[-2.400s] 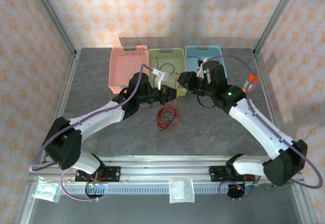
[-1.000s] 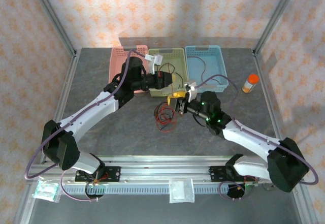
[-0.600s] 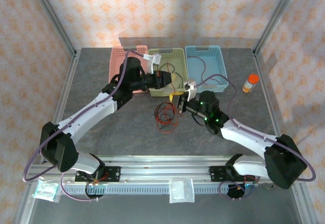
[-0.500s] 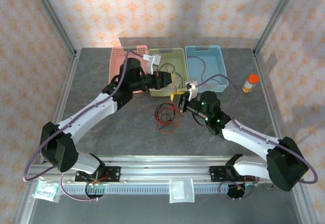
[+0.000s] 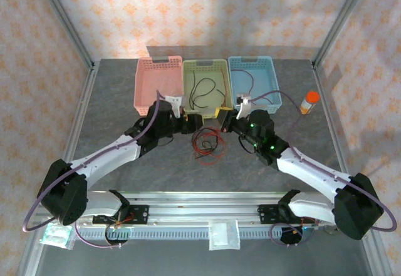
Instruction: Untangle the cables
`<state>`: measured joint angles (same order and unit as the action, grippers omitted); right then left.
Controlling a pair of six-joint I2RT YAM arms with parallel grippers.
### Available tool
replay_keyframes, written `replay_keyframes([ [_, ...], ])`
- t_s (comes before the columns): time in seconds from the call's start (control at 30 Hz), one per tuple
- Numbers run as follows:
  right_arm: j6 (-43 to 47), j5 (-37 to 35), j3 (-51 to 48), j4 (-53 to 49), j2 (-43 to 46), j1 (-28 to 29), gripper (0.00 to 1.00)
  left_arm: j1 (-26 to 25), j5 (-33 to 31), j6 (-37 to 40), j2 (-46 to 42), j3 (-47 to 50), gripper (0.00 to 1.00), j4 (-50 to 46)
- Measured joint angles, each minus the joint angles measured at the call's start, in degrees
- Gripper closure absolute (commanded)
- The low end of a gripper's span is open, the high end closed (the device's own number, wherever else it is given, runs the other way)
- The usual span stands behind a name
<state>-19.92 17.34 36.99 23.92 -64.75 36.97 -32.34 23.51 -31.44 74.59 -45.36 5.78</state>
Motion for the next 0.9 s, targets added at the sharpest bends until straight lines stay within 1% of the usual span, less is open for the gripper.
replay_keyframes([
  [0.13,-1.7,0.3,1.5,-0.1,0.2,0.0,1.00,-2.0,-0.5,-0.3,0.3,4.3,0.33,2.6],
  [0.23,-2.6,0.9,2.8,-0.1,0.4,0.0,1.00,-3.1,-0.9,-0.7,2.1,5.4,0.33,5.0],
  [0.4,-4.0,2.0,3.8,-0.1,0.9,0.1,1.00,-4.4,-1.5,-1.4,6.8,5.4,0.33,8.5],
  [0.63,-5.7,4.1,6.9,-0.8,2.1,0.3,1.00,-5.7,-2.0,-1.6,11.1,5.4,0.33,10.8],
  [0.9,-5.8,5.2,14.6,-5.2,5.3,0.4,1.00,-9.5,-6.4,-0.5,18.6,1.1,0.34,9.0],
])
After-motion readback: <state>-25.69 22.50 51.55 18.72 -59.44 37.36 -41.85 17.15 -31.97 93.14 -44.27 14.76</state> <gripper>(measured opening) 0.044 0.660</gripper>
